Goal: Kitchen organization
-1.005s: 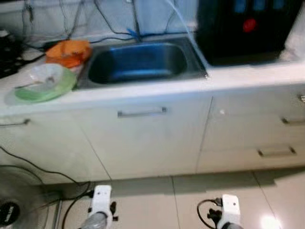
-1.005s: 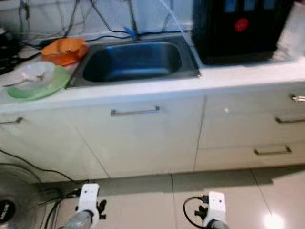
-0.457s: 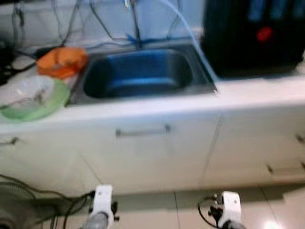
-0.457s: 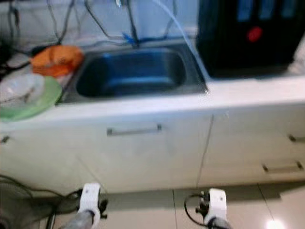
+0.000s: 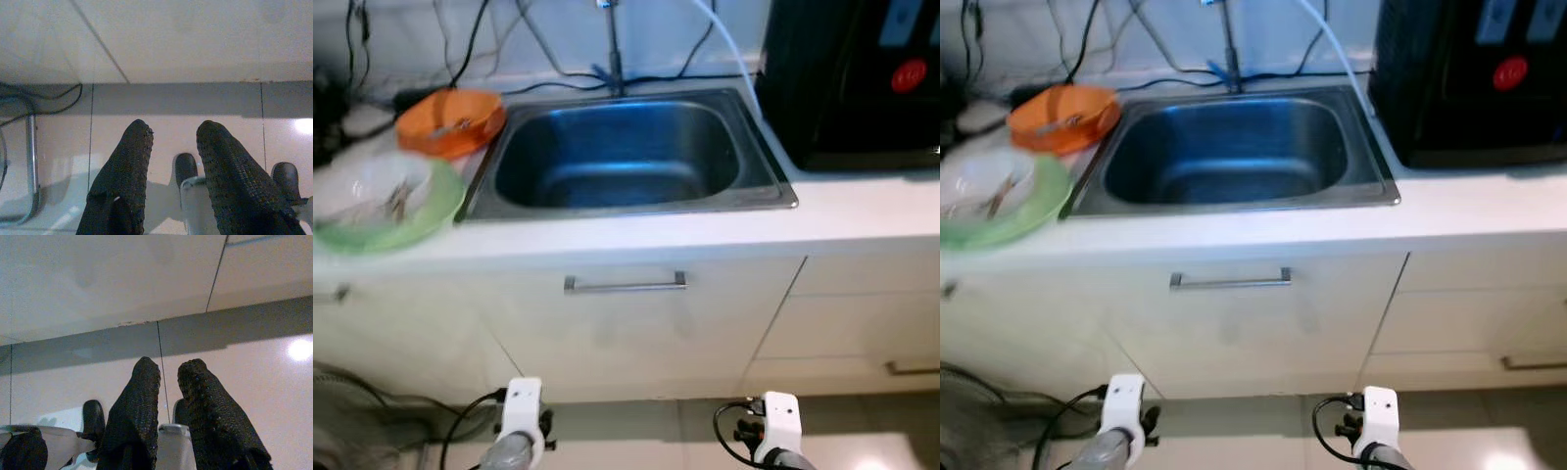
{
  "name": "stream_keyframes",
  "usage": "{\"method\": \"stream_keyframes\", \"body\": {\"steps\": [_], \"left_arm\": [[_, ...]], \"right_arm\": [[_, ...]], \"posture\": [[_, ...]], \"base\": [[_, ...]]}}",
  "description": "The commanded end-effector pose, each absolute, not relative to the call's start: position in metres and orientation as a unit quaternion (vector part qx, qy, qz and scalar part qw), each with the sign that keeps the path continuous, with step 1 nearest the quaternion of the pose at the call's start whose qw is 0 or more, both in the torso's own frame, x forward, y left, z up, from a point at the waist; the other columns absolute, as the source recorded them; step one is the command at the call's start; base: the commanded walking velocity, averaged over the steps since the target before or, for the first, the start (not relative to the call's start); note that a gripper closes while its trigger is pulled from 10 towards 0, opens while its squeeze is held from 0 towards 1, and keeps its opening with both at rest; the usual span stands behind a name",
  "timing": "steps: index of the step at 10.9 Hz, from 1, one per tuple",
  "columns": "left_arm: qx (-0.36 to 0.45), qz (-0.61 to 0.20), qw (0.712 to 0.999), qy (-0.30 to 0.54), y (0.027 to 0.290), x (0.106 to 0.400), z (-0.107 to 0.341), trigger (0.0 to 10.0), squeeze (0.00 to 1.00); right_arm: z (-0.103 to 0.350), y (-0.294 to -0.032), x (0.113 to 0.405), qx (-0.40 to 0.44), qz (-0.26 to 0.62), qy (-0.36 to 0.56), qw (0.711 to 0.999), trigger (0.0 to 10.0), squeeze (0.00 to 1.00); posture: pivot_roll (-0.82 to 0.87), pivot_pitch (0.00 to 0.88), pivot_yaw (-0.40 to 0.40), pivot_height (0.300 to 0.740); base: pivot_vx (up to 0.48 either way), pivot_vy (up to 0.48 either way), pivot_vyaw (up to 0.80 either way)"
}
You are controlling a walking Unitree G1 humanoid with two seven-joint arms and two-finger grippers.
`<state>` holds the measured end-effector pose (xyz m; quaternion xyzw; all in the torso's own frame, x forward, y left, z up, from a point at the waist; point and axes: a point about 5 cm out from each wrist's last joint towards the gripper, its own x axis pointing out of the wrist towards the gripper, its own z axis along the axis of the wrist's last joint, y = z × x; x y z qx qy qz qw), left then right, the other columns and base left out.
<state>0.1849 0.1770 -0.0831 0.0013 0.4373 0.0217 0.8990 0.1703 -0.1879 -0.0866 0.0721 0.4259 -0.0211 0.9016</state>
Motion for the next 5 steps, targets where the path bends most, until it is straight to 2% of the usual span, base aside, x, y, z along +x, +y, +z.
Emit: {"method": "stream_keyframes", "body": {"steps": [1,5], "left_arm": [[0.004,0.028,0.897,0.440,0.1829,0.1833,-0.0834,10.0,0.00],[0.001,0.033,0.901,0.433,0.1818,0.1840,-0.0827,10.0,0.00]], "right_arm": [[-0.0871,-0.1824,0.1706,0.075,-0.016,0.426,0.901,10.0,0.00],[-0.0863,-0.1842,0.1715,0.072,-0.019,0.422,0.904,10.0,0.00]], "posture": [[0.03,0.000,0.086,0.740],[0.03,0.000,0.087,0.740]], "base": [[0.000,0.000,0.00],[0.000,0.000,0.00]]}}
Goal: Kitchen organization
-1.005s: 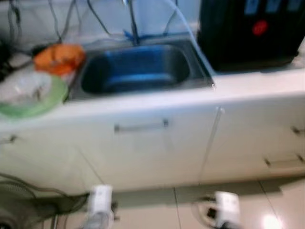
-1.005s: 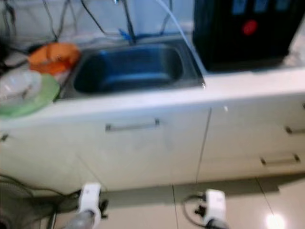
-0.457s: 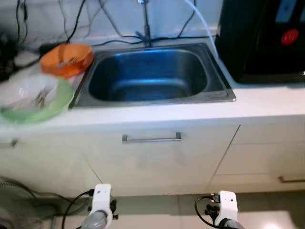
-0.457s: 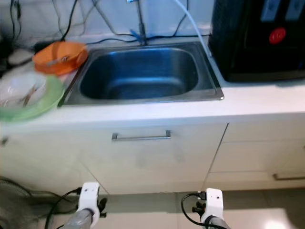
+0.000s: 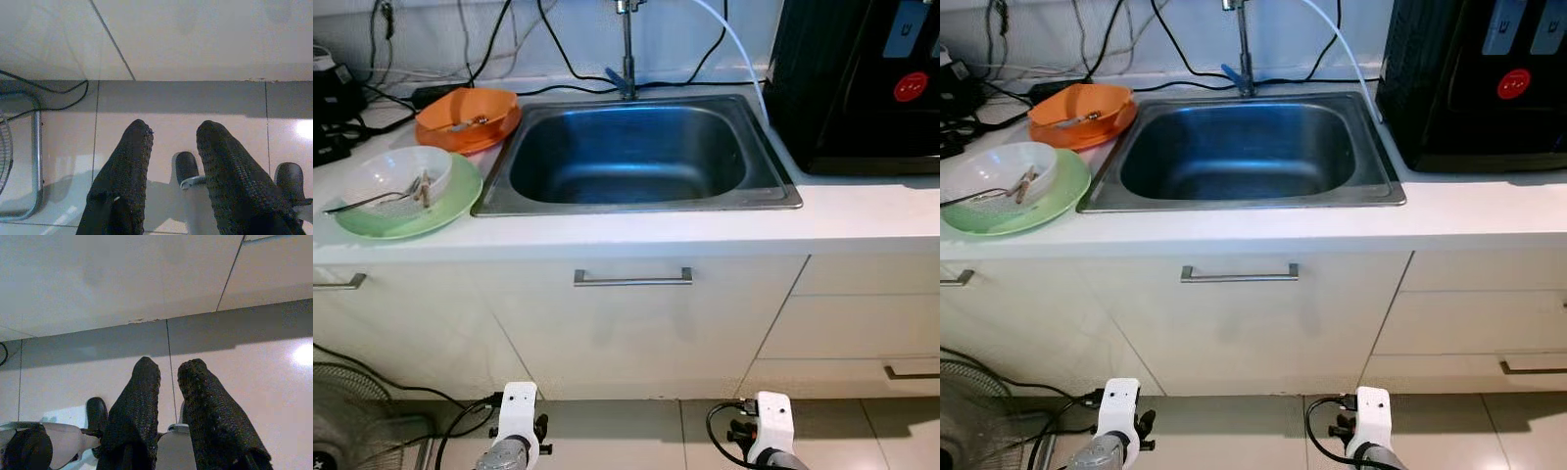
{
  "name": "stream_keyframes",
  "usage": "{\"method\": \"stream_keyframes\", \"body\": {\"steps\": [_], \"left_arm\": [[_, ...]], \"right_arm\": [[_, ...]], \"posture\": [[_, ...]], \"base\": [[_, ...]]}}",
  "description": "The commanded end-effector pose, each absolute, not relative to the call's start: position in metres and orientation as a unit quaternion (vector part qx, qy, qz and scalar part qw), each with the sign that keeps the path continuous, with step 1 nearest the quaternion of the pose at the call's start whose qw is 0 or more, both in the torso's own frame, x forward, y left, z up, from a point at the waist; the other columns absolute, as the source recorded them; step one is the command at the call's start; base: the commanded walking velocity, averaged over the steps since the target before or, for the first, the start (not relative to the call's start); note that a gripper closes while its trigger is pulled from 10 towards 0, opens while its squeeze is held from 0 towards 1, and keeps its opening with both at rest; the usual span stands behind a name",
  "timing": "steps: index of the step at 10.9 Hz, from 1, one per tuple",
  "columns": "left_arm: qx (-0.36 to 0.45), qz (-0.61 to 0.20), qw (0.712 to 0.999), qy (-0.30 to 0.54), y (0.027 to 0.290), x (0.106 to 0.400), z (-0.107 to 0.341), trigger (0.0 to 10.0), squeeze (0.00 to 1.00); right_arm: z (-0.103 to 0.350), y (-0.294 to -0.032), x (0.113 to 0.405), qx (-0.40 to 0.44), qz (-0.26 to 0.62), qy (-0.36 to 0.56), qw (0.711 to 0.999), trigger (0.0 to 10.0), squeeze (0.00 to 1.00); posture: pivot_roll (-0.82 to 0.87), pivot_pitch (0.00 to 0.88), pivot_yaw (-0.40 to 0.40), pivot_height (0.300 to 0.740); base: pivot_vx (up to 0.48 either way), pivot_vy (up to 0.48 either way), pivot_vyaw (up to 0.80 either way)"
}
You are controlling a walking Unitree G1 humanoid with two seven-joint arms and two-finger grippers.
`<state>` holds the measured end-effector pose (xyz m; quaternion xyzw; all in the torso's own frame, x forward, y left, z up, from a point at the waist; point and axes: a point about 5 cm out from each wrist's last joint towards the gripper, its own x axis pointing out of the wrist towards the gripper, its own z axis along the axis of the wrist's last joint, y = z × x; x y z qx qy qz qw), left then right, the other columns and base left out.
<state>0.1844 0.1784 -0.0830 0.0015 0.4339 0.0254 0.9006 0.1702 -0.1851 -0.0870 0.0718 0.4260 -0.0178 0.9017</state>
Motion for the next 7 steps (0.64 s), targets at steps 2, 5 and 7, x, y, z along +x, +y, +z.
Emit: {"method": "stream_keyframes", "body": {"steps": [2,5,7], "left_arm": [[0.004,0.041,0.909,0.415,0.183,0.184,-0.081,10.0,0.00],[0.005,0.059,0.940,0.336,0.192,0.195,-0.068,10.0,0.00],[0.021,0.078,0.958,0.275,0.205,0.201,-0.056,10.0,0.00]], "right_arm": [[-0.082,-0.190,0.177,0.061,-0.023,0.398,0.915,10.0,0.00],[-0.065,-0.206,0.194,0.036,-0.049,0.317,0.947,10.0,0.00],[-0.050,-0.216,0.201,0.021,-0.057,0.246,0.967,10.0,0.00]], "posture": [[0.03,0.000,0.091,0.740],[0.02,0.000,0.090,0.740],[0.03,0.000,0.084,0.740]], "base": [[0.000,0.000,0.00],[0.000,0.000,0.00],[0.000,0.000,0.00]]}}
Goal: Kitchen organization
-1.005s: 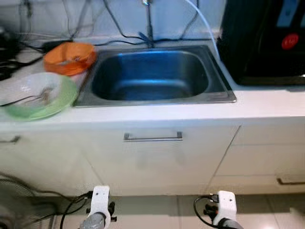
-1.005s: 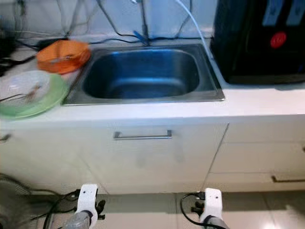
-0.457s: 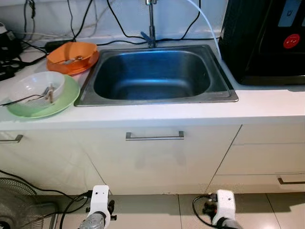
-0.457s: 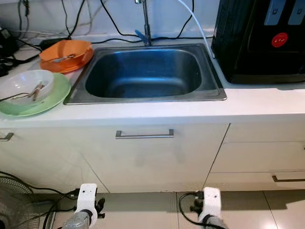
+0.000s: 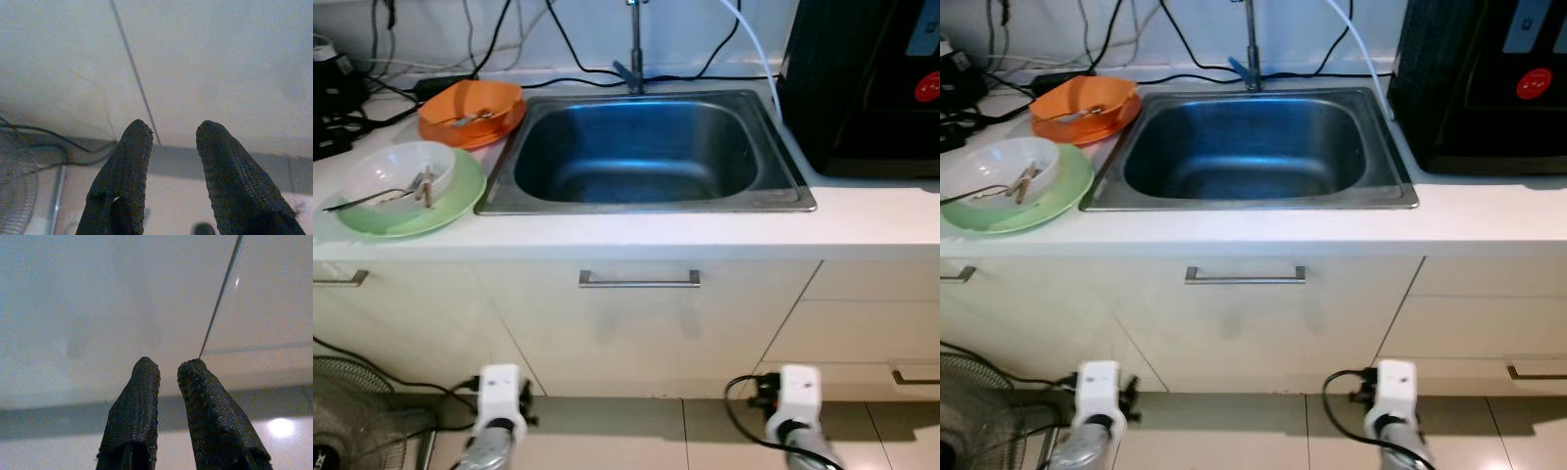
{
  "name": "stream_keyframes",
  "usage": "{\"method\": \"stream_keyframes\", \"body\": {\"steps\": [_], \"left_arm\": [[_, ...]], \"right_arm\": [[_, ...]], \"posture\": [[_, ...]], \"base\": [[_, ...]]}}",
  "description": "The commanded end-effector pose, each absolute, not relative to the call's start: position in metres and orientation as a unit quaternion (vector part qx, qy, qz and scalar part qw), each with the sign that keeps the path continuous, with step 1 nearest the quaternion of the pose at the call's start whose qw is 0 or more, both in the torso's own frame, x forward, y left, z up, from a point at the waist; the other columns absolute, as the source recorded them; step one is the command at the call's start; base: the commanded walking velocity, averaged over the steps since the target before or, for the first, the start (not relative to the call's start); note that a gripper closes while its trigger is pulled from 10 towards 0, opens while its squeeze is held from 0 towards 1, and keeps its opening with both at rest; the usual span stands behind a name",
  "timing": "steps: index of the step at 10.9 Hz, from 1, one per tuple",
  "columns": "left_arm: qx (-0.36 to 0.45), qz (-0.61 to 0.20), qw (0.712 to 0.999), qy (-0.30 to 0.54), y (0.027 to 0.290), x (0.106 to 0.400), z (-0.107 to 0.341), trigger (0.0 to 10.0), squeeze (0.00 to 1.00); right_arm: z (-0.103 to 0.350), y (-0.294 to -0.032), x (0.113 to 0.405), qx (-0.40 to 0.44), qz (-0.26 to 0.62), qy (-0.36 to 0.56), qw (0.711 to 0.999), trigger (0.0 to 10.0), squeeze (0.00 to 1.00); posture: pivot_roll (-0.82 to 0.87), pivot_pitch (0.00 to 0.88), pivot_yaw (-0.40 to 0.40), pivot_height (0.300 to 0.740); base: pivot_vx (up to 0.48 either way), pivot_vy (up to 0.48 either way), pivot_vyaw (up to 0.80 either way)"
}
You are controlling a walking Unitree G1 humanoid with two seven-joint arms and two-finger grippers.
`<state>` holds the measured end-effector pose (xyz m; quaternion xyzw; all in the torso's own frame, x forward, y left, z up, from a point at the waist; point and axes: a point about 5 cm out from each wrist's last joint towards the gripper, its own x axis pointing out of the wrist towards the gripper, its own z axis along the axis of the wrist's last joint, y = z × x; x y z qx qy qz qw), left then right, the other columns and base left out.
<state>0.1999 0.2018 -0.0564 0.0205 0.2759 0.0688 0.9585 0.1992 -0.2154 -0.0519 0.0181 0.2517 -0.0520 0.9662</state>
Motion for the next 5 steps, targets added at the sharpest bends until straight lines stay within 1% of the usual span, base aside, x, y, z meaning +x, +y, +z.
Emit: {"method": "stream_keyframes", "body": {"steps": [1,2,4,5], "left_arm": [[0.031,0.078,0.967,0.239,0.207,0.206,-0.047,10.0,0.00],[0.064,0.055,0.979,0.184,0.204,0.217,-0.032,10.0,0.00],[0.077,0.053,0.991,0.096,0.201,0.235,-0.001,10.0,0.00],[0.077,0.053,0.994,0.058,0.195,0.242,0.014,10.0,0.00]], "right_arm": [[-0.043,-0.219,0.205,0.017,-0.057,0.215,0.975,10.0,0.00],[-0.032,-0.220,0.211,0.006,-0.049,0.174,0.984,10.0,0.00],[-0.002,-0.217,0.228,-0.017,-0.025,0.083,0.996,10.0,0.00],[0.017,-0.216,0.236,-0.026,-0.019,0.041,0.999,10.0,0.00]], "posture": [[0.03,0.000,0.080,0.740],[0.03,0.000,0.075,0.740],[0.02,0.000,0.070,0.740],[0.02,0.000,0.068,0.740]], "base": [[0.000,0.000,0.00],[0.000,0.000,0.00],[0.000,0.000,0.00],[0.000,0.000,0.00]]}}
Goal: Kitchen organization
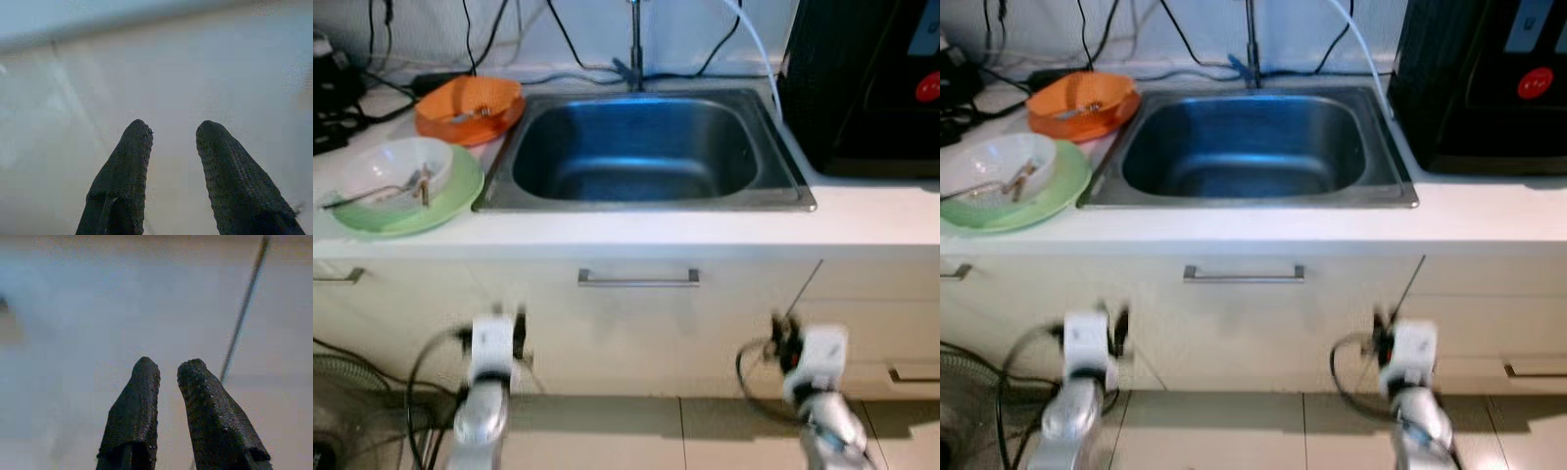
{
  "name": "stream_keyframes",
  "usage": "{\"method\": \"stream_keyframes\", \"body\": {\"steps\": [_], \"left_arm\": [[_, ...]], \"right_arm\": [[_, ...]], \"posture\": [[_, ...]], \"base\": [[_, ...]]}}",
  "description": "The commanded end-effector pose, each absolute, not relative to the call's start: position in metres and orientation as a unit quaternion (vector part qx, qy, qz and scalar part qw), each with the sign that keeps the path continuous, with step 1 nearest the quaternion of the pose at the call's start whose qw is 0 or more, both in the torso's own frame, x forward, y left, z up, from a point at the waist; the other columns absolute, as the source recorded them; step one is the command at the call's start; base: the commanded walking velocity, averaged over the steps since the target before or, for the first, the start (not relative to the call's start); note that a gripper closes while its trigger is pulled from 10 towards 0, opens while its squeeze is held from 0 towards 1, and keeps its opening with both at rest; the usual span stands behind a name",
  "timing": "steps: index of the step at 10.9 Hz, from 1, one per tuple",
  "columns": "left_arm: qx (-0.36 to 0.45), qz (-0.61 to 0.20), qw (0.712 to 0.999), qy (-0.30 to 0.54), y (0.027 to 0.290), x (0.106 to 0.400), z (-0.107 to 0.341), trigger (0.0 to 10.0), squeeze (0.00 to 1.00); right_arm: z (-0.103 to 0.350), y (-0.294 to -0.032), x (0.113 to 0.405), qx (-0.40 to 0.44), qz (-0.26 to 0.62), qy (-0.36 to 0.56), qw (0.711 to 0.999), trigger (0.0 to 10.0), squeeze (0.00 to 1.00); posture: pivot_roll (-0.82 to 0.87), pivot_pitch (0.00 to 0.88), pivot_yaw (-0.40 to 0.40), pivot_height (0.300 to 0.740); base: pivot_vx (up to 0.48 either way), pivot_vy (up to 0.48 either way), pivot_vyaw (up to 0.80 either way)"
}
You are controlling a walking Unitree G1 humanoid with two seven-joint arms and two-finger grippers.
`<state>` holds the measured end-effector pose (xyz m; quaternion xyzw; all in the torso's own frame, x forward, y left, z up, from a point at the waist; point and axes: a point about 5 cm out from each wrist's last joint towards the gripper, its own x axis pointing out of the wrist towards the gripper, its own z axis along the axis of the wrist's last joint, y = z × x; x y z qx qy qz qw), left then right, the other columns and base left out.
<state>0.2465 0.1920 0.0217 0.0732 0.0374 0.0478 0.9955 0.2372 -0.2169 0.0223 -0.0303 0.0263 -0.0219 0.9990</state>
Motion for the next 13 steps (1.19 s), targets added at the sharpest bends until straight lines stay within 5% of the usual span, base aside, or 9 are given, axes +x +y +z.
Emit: {"method": "stream_keyframes", "body": {"steps": [1,6,9,13], "left_arm": [[0.079,0.051,0.995,0.035,0.190,0.245,0.024,10.0,0.00],[0.074,0.067,0.994,-0.046,0.180,0.246,0.076,10.0,0.00],[0.068,0.059,0.990,-0.106,0.165,0.270,0.117,10.0,0.00],[0.062,0.055,0.991,-0.103,0.154,0.292,0.122,10.0,0.00]], "right_arm": [[0.029,-0.215,0.239,-0.027,-0.019,0.015,0.999,10.0,0.00],[0.094,-0.211,0.246,-0.040,-0.033,-0.084,0.995,10.0,0.00],[0.144,-0.186,0.271,-0.008,-0.012,-0.151,0.988,10.0,0.00],[0.142,-0.152,0.296,0.033,0.025,-0.130,0.991,10.0,0.00]], "posture": [[0.02,0.000,0.067,0.740],[0.02,0.000,0.070,0.740],[0.02,0.000,0.075,0.740],[0.04,0.000,0.076,0.740]], "base": [[0.000,0.000,0.00],[0.000,0.000,0.00],[0.000,0.000,0.00],[0.000,0.000,0.00]]}}
